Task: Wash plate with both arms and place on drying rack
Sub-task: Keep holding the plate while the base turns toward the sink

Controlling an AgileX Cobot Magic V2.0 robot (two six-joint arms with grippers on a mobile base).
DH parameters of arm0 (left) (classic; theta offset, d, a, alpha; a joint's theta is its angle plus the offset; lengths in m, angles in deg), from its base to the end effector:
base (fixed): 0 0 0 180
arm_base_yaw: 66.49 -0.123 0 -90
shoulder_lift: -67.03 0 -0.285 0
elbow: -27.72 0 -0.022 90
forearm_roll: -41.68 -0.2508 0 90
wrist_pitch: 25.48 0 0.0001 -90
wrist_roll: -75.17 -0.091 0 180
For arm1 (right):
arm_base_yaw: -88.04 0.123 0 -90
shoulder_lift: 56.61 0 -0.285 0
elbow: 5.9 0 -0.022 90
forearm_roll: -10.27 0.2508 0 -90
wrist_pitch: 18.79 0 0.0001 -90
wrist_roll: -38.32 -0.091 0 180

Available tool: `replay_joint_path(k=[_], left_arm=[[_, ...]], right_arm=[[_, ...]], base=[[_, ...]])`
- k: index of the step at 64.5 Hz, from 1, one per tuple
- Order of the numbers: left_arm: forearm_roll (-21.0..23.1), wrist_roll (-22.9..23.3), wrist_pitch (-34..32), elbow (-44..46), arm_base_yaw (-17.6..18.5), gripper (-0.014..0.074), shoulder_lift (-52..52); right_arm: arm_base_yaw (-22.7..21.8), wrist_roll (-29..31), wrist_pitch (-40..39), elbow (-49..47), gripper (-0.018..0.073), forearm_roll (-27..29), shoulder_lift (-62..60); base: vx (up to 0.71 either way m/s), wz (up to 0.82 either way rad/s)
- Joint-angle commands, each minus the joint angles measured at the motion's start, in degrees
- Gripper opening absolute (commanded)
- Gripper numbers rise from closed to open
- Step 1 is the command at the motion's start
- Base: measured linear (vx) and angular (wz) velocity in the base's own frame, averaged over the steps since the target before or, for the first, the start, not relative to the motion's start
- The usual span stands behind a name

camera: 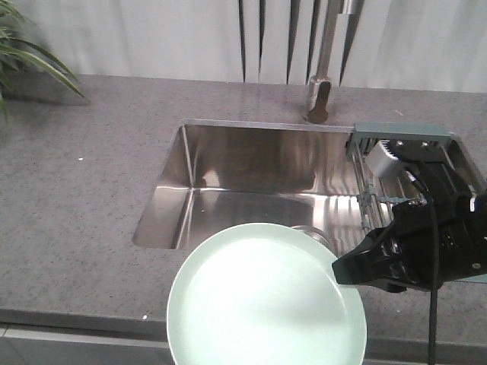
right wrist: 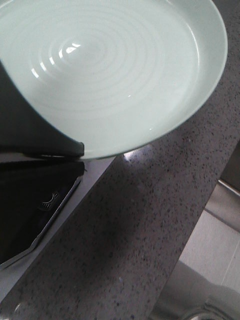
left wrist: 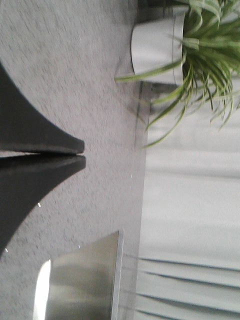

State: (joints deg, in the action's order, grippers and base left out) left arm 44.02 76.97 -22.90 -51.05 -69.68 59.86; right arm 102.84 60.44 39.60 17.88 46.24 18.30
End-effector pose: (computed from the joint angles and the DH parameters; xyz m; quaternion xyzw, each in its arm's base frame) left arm 0.0567 0.0030 0.2005 -0.0439 0.6965 -0.0066 0.7162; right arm 0.1959 0.0989 0.3128 -0.1943 0.9179 0.2772 0.2071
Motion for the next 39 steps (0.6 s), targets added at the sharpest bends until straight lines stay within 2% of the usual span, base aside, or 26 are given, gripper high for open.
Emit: replay_joint_path(k=[1, 39], left_arm=[[0.08, 0.20, -4.26, 1.49, 0.21, -0.0006, 0.74], [0.08, 0.20, -4.26, 1.49, 0.21, -0.0006, 0.74]], right_arm=[[-0.16, 0.63, -1.68, -1.47, -0.0004, 2.41, -1.22], [-0.16, 0.63, -1.68, -1.47, -0.0004, 2.41, -1.22]], base=[[0.08, -0.36], [0.07, -0.30]])
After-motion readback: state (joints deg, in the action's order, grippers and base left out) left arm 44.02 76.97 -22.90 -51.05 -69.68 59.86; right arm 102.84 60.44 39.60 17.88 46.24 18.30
